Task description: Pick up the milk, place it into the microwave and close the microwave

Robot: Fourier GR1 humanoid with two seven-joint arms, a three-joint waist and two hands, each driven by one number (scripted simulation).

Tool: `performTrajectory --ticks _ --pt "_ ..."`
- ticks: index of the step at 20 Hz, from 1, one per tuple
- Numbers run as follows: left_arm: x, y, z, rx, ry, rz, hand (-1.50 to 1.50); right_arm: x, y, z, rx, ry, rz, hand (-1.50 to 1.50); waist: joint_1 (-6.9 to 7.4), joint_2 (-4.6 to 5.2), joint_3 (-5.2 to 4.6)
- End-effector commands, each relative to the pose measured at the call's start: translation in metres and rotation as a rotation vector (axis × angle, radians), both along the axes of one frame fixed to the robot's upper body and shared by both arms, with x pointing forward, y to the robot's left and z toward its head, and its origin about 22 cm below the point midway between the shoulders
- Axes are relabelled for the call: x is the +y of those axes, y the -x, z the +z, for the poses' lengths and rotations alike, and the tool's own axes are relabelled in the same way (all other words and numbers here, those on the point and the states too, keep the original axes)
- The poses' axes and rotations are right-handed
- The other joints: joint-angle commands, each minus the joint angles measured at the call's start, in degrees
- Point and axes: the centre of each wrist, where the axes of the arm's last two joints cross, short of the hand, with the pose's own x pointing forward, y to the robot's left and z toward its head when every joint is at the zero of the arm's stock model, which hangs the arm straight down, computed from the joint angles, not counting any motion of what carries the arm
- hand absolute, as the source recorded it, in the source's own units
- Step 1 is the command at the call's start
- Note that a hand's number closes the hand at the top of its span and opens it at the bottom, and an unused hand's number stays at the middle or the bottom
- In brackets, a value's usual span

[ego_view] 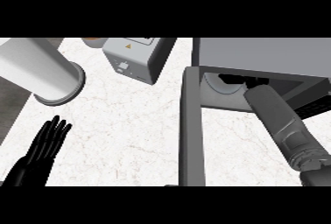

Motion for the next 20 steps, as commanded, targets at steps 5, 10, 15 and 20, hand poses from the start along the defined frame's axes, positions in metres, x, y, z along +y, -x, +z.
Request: performTrajectory --ticks 5,10,15,20 --pt "-0.010 0.001 -0.007 -0.007 0.031 -0.041 -1.50 0.005 0.007 -0.012 -0.016 -0.136 0.136 -1.50 -0.76 -0.31 0.03" --pt "-0.013 -0.002 -0.004 -0.025 0.031 -0.047 -1.50 -0.011 0.015 -0.022 -0.033 -0.240 0.153 -1.50 -1.82 -0.60 0.03" --pt "-0.023 -0.003 -0.006 -0.014 0.031 -0.046 -1.50 -0.009 0.023 -0.035 -0.001 -0.323 0.174 -1.50 -3.21 -1.44 -0.10" --pt "-0.038 -0.004 0.000 -0.019 0.028 -0.078 -1.50 -0.003 0.058 -0.082 -0.020 -0.413 0.159 -1.50 -4.10 -1.81 -0.11"
